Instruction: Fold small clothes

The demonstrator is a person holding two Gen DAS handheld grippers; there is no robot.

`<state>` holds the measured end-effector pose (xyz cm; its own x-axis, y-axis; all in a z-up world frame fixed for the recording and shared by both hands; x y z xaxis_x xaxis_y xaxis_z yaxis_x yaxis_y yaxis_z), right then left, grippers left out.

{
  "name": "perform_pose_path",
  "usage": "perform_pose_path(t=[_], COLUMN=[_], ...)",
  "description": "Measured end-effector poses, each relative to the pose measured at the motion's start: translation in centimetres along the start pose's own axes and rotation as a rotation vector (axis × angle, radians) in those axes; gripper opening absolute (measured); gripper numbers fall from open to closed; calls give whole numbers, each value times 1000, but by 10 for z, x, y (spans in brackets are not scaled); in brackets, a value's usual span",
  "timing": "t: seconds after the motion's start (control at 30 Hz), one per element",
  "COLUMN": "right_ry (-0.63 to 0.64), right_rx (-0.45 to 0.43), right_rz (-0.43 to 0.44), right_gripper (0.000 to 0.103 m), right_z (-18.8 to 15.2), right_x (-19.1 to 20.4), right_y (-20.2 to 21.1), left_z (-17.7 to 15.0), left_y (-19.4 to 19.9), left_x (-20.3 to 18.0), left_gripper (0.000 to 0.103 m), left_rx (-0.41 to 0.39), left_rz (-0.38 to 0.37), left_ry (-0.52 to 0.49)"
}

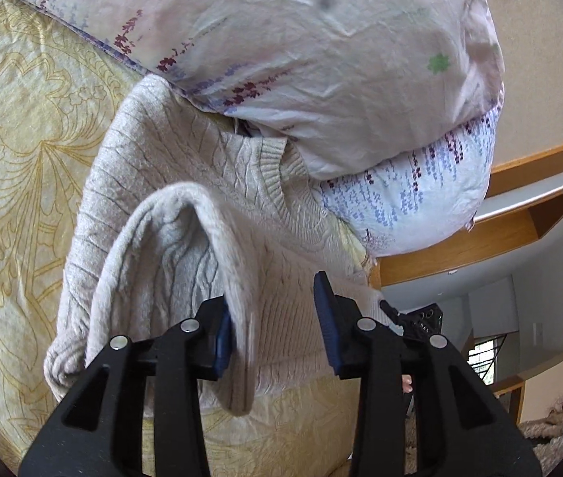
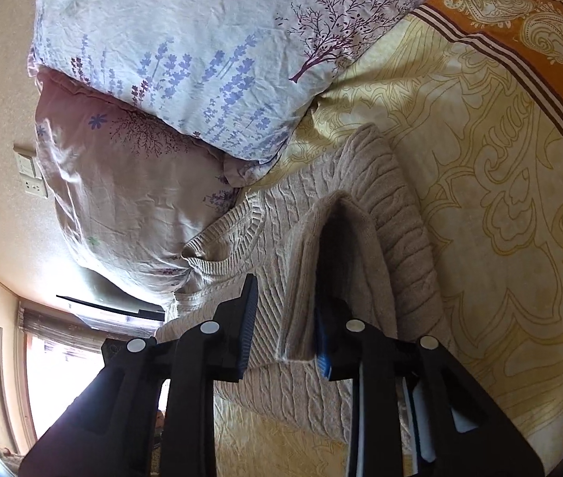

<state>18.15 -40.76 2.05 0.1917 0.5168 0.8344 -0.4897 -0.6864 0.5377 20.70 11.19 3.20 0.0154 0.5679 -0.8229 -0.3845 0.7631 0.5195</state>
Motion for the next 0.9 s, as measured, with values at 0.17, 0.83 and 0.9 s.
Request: perform_pose_path(t=[0.17,0.83,0.9], right_ry=[9,-312,-284], right_rx=[-16,-154,-154], right_rz=[-3,58,36], right_gripper=[13,39,45], right_z=[-2,54,57], right_x=[-1,-26,-21], right_y=[0,-34,-35], left_z=[-9,70,72], left_y=[-9,-27,-25], left_x=[-1,29,27], left_gripper=[14,32,44], left_rx=[58,-213,-224], left_rz=[54,83,96], left_ry=[-40,219,210])
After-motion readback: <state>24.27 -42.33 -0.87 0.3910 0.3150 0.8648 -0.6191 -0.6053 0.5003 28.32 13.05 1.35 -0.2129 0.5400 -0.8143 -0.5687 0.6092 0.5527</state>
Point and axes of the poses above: each gripper's, at about its wrist camera, not at the fingertips, and y roughly against the way its jaws point, x to its left, z to its top, the point moved 2 cm from there along -y, roughly the way its jaws point, and after that the axes turned 2 degrees about x, right-handed, at the moved point
